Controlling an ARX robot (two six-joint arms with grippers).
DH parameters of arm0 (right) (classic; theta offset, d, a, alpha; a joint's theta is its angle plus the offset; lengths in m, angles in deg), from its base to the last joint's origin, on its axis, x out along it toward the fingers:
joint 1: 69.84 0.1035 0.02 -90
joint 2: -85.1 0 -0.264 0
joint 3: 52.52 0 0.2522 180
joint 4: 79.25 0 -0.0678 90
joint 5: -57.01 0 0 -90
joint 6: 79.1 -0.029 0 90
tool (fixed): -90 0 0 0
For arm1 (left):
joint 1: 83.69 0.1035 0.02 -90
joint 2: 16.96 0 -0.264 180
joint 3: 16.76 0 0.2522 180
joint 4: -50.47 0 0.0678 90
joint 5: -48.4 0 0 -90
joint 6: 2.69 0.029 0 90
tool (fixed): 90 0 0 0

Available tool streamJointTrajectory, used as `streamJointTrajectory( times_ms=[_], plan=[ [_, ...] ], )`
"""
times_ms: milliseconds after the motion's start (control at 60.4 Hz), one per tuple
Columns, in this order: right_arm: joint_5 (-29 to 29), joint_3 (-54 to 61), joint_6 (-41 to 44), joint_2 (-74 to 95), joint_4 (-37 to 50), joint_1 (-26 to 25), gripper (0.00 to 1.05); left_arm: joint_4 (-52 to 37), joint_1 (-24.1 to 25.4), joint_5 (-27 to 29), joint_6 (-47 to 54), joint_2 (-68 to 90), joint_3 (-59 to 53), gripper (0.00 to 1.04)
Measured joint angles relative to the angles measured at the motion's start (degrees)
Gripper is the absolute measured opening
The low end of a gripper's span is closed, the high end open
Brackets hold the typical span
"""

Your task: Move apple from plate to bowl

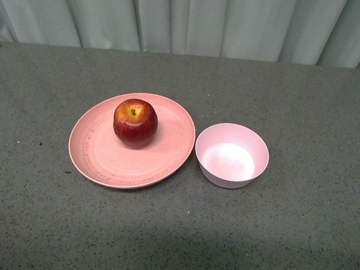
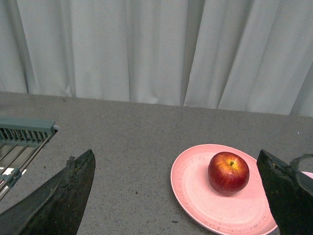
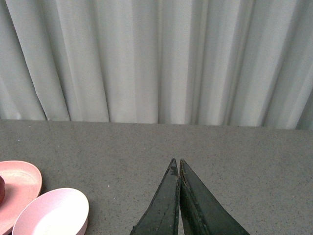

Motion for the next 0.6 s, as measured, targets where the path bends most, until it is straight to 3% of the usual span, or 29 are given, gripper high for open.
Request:
streamJointTrajectory(
  times_ms=[248, 364, 513, 596],
  plan=[
    [0.0, 0.0, 0.0, -4.0, -4.0, 0.0, 0.01, 0.0, 0.0, 0.0, 0.0, 0.0, 0.0, 0.98],
    [0.1, 0.0, 0.0, -12.0, -13.7, 0.0, 0.01, 0.0, 0.0, 0.1, 0.0, 0.0, 0.0, 0.98],
    [0.1, 0.0, 0.0, -13.7, -14.1, 0.0, 0.01, 0.0, 0.0, 0.0, 0.0, 0.0, 0.0, 0.98],
    [0.1, 0.0, 0.0, -13.7, -14.1, 0.0, 0.12, 0.0, 0.0, 0.0, 0.0, 0.0, 0.0, 0.98]
  ],
)
